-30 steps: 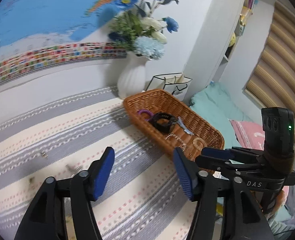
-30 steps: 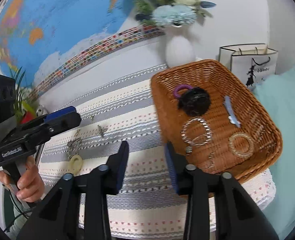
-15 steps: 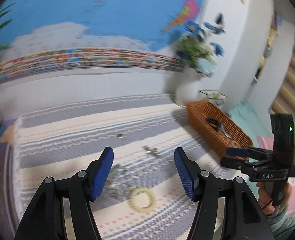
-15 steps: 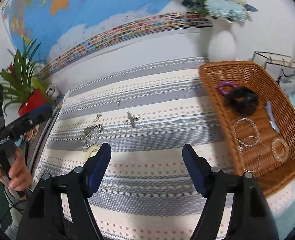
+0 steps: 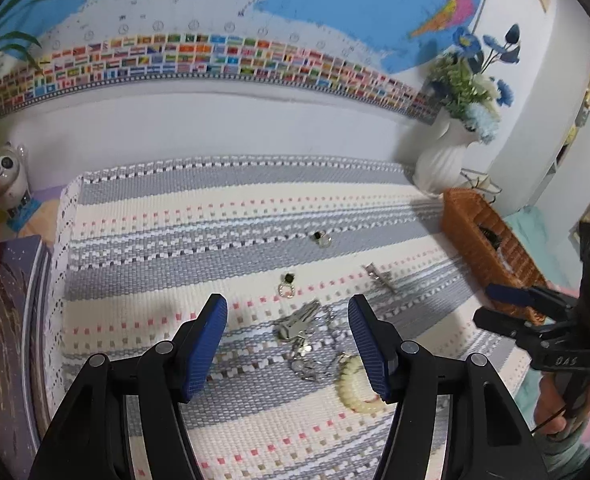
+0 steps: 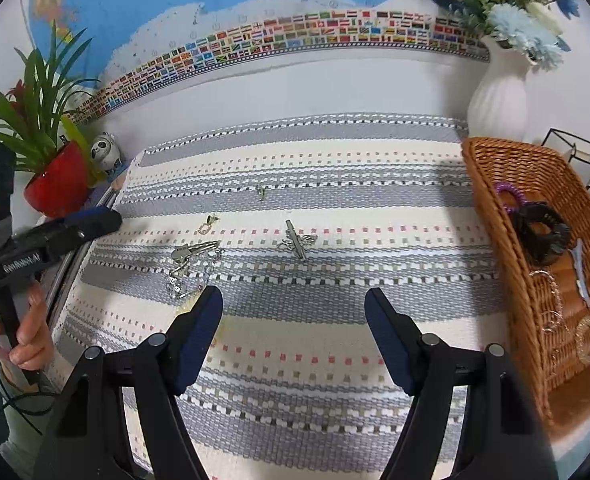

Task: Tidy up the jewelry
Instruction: 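Move both open tools back over the jewelry on the mat, then grasp the black stud earring with the left tool while the right tool grasps the cross pendant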

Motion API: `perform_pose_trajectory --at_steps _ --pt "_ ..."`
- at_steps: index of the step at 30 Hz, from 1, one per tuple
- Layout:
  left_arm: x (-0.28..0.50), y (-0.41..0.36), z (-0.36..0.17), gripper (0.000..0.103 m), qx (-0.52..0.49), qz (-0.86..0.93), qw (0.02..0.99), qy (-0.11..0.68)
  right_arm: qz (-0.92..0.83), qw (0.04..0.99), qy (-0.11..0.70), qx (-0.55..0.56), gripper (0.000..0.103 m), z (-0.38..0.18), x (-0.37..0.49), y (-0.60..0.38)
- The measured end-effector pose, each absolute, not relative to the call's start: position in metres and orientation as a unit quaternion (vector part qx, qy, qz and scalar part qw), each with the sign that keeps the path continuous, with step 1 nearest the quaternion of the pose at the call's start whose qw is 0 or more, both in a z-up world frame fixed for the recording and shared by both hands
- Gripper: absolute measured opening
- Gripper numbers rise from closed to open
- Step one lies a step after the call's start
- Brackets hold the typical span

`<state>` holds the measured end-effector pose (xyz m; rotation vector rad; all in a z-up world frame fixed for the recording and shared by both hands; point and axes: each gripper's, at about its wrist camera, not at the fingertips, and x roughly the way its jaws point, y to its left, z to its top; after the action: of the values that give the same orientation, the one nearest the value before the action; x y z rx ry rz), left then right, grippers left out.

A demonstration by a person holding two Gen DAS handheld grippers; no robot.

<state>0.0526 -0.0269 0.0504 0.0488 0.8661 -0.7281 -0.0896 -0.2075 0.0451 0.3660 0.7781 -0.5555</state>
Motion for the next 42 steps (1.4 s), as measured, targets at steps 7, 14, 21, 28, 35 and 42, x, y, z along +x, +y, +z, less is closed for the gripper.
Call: perform_pose_trajectory --at_steps 7,14,21,28,35,42 --pt "0.082 -0.056 0.035 0.064 0.042 -0.356 0.811 0.462 -0.255 0.866 0.379 0.202 0.076 0.04 -0.071 -0.233" --pt "0.104 -0.096 0.007 0.036 0.081 -0.368 0.784 0.493 -0.26 0.855 0.4 0.205 0.071 0.024 -0.054 -0.257" --pt "0.108 -0.114 -0.009 0.035 0.104 -0.366 0.781 0.496 -0.247 0.852 0.412 0.209 0.071 0.012 -0.043 -0.274" --pt "0.114 -0.11 -0.011 0.035 0.104 -0.361 0.784 0.494 -0.233 0.847 0.426 0.217 0.065 0.002 -0.025 -0.287" --pt "0.119 -0.112 -0.016 0.035 0.097 -0.366 0.78 0.498 -0.211 0.842 0.447 0.217 0.06 -0.014 -0.004 -0.287" --pt "0.117 -0.111 -0.017 0.035 0.099 -0.368 0.782 0.494 -0.227 0.845 0.459 0.157 0.056 -0.02 0.017 -0.271"
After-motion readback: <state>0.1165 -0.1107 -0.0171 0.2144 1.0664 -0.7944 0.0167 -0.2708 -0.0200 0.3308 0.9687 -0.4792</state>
